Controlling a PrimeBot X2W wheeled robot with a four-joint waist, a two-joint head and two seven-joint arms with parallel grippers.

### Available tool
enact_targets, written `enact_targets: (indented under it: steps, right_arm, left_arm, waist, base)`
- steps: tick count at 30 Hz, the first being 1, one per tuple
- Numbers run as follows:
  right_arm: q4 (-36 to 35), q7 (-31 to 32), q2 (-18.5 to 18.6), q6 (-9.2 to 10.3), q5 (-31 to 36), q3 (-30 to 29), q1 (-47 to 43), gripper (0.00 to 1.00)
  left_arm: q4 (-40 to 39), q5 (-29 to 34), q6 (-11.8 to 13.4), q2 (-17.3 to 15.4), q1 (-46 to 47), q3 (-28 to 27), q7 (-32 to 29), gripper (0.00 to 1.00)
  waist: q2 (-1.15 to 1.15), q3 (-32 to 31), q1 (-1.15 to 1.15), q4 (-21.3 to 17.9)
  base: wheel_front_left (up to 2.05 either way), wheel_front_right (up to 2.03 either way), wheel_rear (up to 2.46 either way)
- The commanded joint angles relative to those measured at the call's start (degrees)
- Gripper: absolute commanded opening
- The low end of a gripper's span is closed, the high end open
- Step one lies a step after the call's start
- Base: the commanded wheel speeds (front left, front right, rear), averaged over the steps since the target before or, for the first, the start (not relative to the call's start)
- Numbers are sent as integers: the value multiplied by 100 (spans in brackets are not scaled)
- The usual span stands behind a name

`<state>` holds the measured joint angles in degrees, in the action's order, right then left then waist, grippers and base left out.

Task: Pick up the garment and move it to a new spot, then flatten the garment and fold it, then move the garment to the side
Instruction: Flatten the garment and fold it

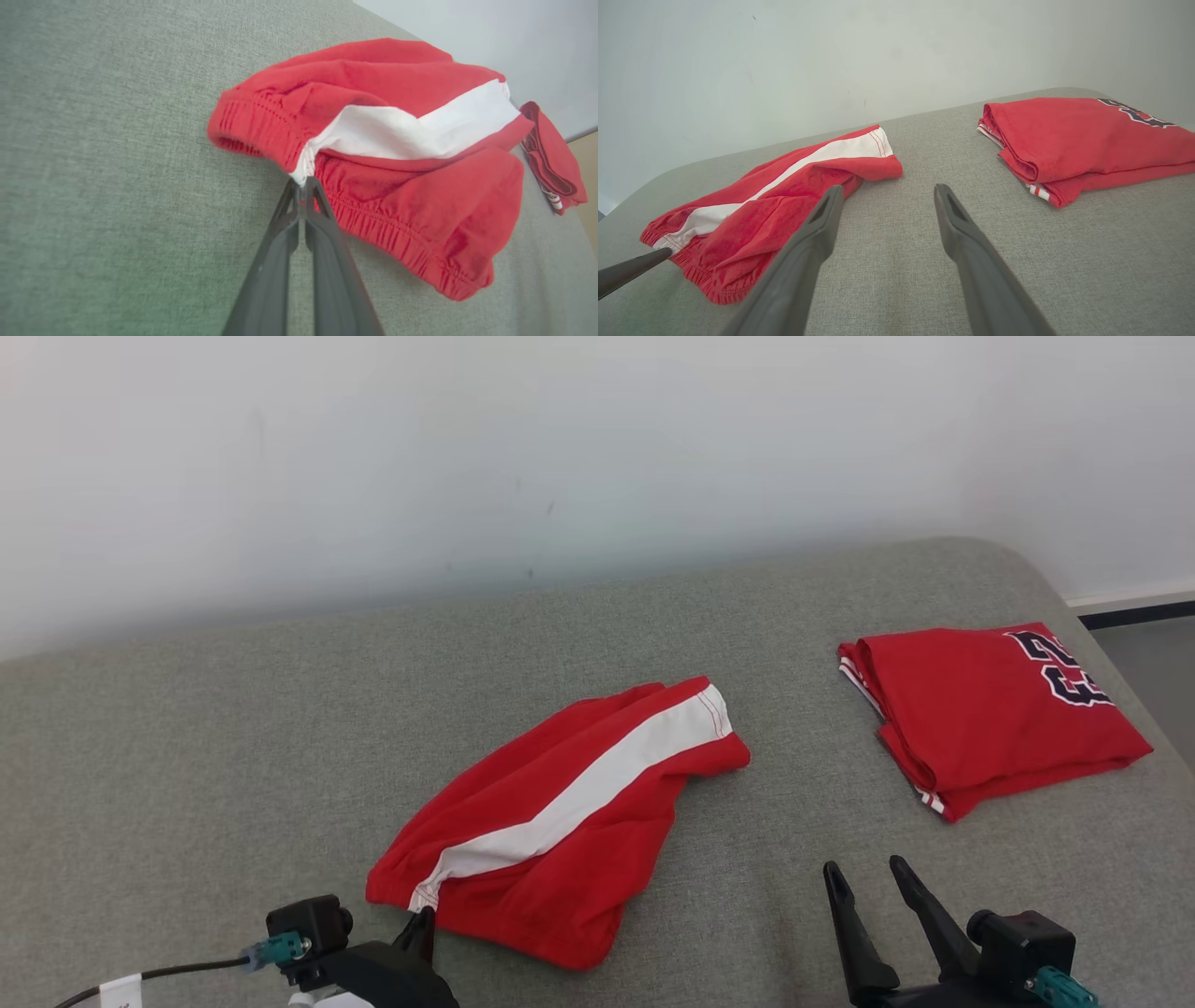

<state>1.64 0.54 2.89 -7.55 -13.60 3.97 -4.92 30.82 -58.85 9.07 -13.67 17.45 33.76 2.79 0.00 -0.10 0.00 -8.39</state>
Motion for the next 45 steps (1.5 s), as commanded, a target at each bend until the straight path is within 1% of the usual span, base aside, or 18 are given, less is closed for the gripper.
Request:
enact_targets:
  steps: [1,5,8,10,13,16,19,23,26,27,29,32,34,35,37,38,40,45]
  right_arm:
    - [6,-10,-3,11,-18,-16,13,100]
    - [-79,86,50,11,137,51,186,100]
    - [-101,397,272,11,198,83,490,100]
    - [-38,653,473,11,91,83,834,100]
    - [293,1141,796,11,-39,132,1423,100]
    - [760,1493,994,11,-296,256,2167,100]
    - [1442,1883,1041,11,-530,391,2831,100]
    - [2482,2181,1088,11,-516,515,3576,100]
    - [3154,2158,1087,11,-400,593,3970,100]
    - [3154,2158,1087,11,-400,593,3970,100]
    - [3646,2019,1032,11,-415,661,4281,100]
    - [3970,1825,1005,11,-502,746,4475,98]
    - [4128,1745,981,11,-595,871,4549,90]
    - [4188,1705,967,11,-660,933,4576,90]
    - [4317,1692,998,11,-723,1066,4606,73]
    - [4371,1667,1015,11,-780,1112,4618,67]
    - [4473,1628,1026,11,-876,1218,4656,49]
    - [4646,1592,994,11,-1122,1452,4743,49]
  left_arm:
    - [-6,10,-17,-38,13,-7,19,0]
    - [-131,26,-24,-92,-99,-3,66,0]
    - [-348,24,-30,-178,-210,-10,100,0]
    - [-516,61,-18,-279,-276,4,73,0]
    - [-762,122,35,-395,-335,56,-12,0]
    - [-1001,174,106,-485,-239,100,-131,0]
    - [-1194,262,159,-491,-106,191,-228,0]
    - [-1341,395,187,-438,101,324,-345,0]
    - [-1415,490,175,-395,275,415,-399,0]
    - [-1415,490,175,-395,275,415,-399,0]
    - [-1480,549,170,-370,437,466,-425,0]
    - [-1523,609,179,-364,528,499,-433,0]
    - [-1536,623,188,-382,534,495,-409,0]
    - [-1543,621,190,-391,522,486,-396,0]
    - [-1546,607,198,-411,479,476,-389,0]
    - [-1549,596,200,-421,462,472,-391,0]
    - [-1559,578,223,-434,444,455,-391,0]
    - [-1596,565,247,-477,444,443,-417,0]
  waist:
    - [0,-9,0,2]
    - [0,-20,0,42]
    - [0,-5,0,105]
    - [0,20,0,174]
    - [0,99,0,298]
    - [0,300,0,418]
    - [0,543,0,539]
    - [0,868,0,719]
    - [0,1104,0,868]
    - [0,1104,0,868]
    - [0,1293,0,983]
    - [0,1389,0,1051]
    - [0,1395,0,1058]
    - [0,1386,0,1053]
    - [0,1353,0,1035]
    - [0,1339,0,1024]
    - [0,1318,0,1002]
    - [0,1316,0,974]
  base:
    - [0,0,0]
    - [0,0,0]
    - [0,0,0]
    - [0,0,0]
    - [0,0,0]
    - [0,0,0]
    - [0,0,0]
    - [0,0,0]
    - [0,0,0]
    - [0,0,0]
    - [0,0,0]
    - [0,0,0]
    - [0,0,0]
    - [0,0,0]
    - [0,0,0]
    - [0,0,0]
    - [0,0,0]
    - [0,0,0]
